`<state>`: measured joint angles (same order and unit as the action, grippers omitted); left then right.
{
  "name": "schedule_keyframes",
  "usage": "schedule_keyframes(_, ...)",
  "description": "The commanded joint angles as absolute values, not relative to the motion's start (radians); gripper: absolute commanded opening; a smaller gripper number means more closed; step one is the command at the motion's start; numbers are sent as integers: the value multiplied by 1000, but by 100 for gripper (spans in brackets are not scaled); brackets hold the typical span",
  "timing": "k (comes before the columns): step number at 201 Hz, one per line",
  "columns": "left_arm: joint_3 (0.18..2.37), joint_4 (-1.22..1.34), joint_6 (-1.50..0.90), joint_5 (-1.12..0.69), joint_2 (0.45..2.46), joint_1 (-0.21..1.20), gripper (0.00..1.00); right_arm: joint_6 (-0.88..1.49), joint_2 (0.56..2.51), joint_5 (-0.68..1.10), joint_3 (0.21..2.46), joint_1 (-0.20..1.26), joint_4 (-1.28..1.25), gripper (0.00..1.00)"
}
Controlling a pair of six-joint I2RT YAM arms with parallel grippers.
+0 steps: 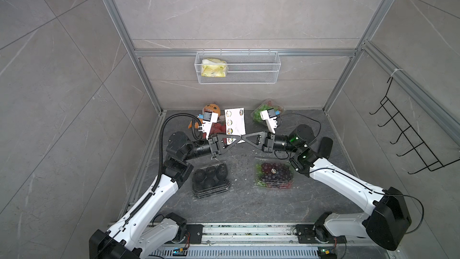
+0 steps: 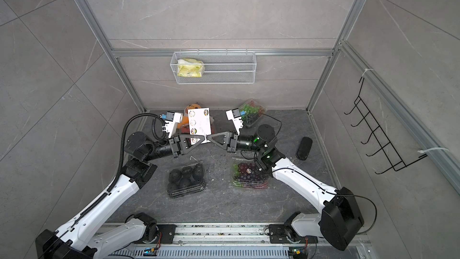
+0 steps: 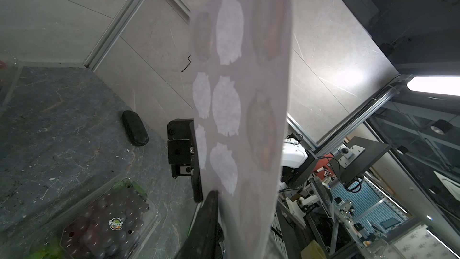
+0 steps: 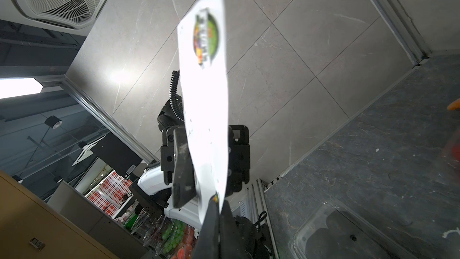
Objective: Label fruit boxes
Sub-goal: Adjust the label sticker.
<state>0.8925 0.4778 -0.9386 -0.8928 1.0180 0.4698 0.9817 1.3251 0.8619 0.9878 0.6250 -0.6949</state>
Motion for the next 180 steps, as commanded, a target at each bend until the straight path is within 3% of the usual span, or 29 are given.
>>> schedule_keyframes(1,940,494,-923,-929,1025,449,26,1009,1315,888,1019,612,-740,0)
schedule_keyframes(9,941,497,-935,-923,1029,437,32,1012,1316,887,1022,609,-749,0)
schedule_keyframes(35,947,589,-994,-944,1063,426,32,1058,1331,896,1029,608,-804,0)
schedule_keyframes(150,933,680,-1048,-974,1080,426,15,1139,1385,902,1048,606,-919,0)
schedule_keyframes(180,927,681,-1048,-971,1070,426,14,1138,1381,902,1044,607,-917,0)
